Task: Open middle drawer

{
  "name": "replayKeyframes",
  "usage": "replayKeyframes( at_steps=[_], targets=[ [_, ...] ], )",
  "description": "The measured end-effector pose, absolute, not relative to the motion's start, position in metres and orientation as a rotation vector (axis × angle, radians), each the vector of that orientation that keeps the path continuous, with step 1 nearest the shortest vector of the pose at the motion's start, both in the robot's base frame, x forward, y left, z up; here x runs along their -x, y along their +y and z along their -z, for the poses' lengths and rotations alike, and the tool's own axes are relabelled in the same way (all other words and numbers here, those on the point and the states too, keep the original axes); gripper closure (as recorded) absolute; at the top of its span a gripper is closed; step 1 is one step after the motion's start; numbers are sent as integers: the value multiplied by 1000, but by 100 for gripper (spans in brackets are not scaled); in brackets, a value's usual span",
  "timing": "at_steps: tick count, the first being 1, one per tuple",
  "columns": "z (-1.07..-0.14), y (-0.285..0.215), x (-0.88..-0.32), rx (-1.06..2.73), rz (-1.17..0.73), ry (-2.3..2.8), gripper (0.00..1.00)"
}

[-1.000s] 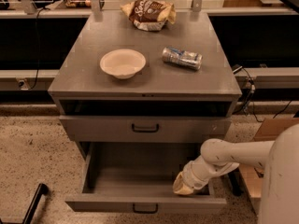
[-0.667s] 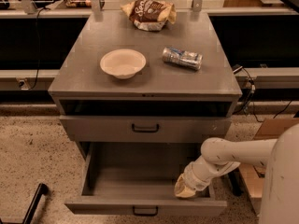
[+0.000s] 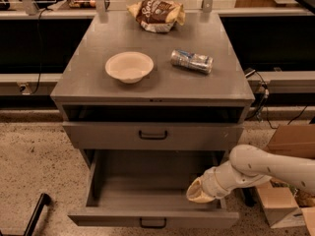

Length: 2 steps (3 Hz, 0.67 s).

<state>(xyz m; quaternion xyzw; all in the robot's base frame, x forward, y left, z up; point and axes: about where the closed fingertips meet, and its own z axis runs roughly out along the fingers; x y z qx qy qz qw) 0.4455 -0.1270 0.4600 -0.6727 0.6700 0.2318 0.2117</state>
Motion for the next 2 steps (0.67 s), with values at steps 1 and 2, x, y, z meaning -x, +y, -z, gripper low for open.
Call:
replayKeyframes(
  at_steps=[1, 2],
  targets=[
    [-496, -143, -455, 1760, -548, 1785, 82],
    [-496, -158, -447, 1730, -535, 1799, 58]
  ],
)
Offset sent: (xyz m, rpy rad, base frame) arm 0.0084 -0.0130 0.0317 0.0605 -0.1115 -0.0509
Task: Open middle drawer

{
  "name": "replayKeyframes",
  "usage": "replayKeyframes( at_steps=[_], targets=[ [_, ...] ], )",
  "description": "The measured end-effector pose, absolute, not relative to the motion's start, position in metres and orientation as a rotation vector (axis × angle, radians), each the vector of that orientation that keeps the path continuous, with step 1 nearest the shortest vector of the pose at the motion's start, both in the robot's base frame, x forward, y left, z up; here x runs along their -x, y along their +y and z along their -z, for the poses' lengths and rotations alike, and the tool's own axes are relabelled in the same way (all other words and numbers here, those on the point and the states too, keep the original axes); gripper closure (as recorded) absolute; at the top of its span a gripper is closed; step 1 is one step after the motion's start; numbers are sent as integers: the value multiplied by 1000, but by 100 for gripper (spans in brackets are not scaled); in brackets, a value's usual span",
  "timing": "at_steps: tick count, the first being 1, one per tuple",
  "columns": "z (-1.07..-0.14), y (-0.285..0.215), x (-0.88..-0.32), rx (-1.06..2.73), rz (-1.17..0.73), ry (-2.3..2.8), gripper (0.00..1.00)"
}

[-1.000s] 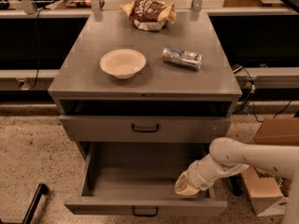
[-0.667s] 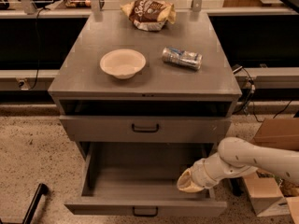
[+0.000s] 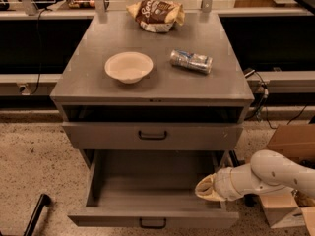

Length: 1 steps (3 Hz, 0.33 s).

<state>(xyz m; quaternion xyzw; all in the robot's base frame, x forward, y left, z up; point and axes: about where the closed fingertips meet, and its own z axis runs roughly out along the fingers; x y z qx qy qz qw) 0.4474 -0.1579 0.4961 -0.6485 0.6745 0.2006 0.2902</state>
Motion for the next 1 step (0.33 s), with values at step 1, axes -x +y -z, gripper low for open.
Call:
replayKeyframes(
  at_steps=[1],
  targets=[
    [-496, -156, -447, 1732, -539, 1797, 35]
  ],
)
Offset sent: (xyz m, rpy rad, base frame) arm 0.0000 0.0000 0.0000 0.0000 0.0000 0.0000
